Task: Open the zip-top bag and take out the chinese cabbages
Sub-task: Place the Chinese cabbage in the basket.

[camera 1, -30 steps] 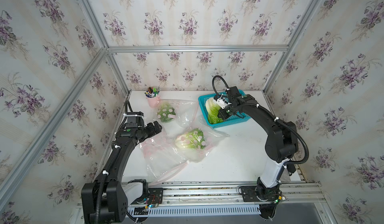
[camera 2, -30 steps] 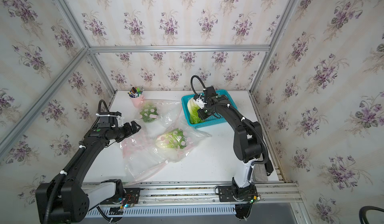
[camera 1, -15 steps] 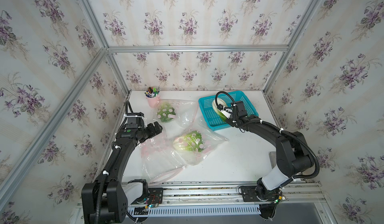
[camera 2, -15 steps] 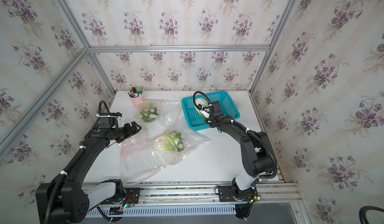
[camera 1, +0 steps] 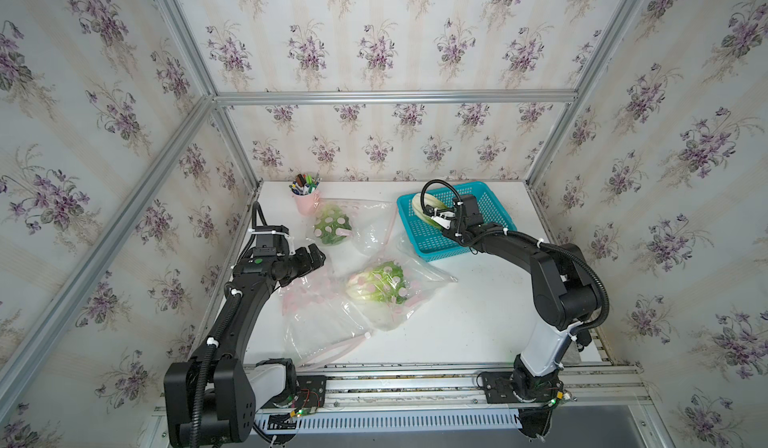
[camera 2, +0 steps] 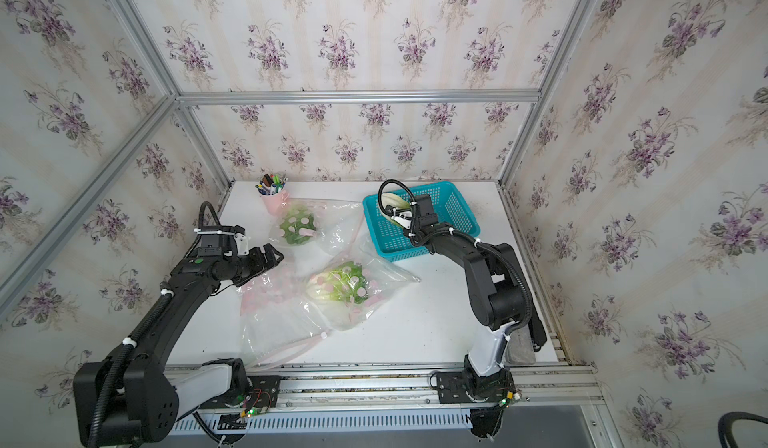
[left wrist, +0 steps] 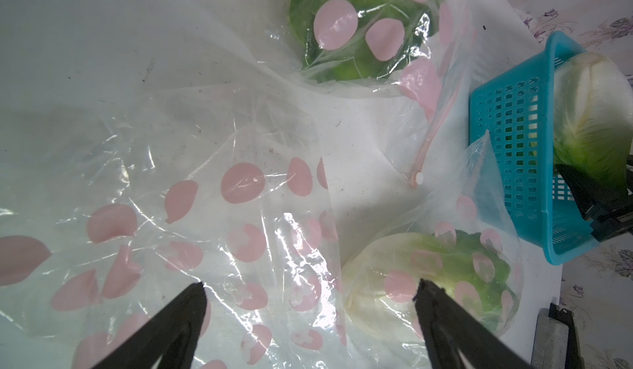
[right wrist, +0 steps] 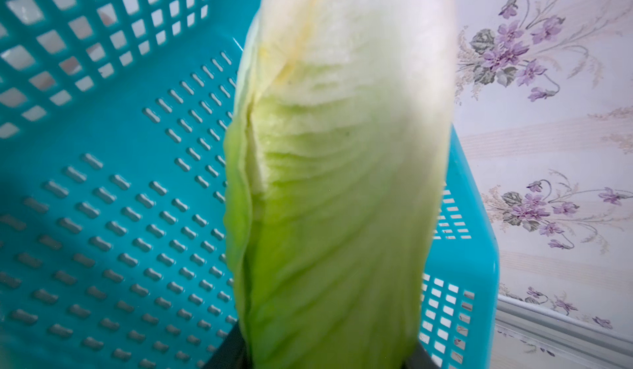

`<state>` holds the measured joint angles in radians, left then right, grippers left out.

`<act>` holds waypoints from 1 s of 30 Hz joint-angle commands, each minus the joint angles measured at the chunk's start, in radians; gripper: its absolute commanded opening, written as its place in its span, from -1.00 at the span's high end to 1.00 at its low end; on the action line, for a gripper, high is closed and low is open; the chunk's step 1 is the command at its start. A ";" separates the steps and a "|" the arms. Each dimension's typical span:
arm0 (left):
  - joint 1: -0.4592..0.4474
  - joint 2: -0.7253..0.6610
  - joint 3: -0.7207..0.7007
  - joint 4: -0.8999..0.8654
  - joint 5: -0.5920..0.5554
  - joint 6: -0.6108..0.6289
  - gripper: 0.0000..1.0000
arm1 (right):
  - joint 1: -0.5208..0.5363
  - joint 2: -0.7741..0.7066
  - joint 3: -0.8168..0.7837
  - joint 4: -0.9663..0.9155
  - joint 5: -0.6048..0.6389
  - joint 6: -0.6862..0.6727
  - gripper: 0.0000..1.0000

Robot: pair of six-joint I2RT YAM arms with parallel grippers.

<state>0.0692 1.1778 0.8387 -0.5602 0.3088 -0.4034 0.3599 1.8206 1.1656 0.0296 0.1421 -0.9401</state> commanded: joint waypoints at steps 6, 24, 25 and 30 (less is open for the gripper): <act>0.001 0.002 0.002 0.013 0.019 0.003 -0.95 | -0.001 -0.001 0.046 0.019 0.103 0.161 -0.51; 0.001 0.006 0.002 0.014 0.035 0.001 -0.95 | -0.004 -0.140 0.078 -0.231 -0.146 0.462 -1.00; 0.001 0.008 0.002 0.014 0.035 0.001 -0.95 | -0.005 -0.146 0.072 -0.251 -0.171 0.461 -1.00; 0.000 0.011 0.005 0.014 0.038 0.001 -0.95 | -0.027 -0.163 0.089 -0.303 -0.222 0.503 -1.00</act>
<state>0.0692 1.1866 0.8387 -0.5598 0.3370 -0.4038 0.3466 1.6699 1.2404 -0.2291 -0.0124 -0.4896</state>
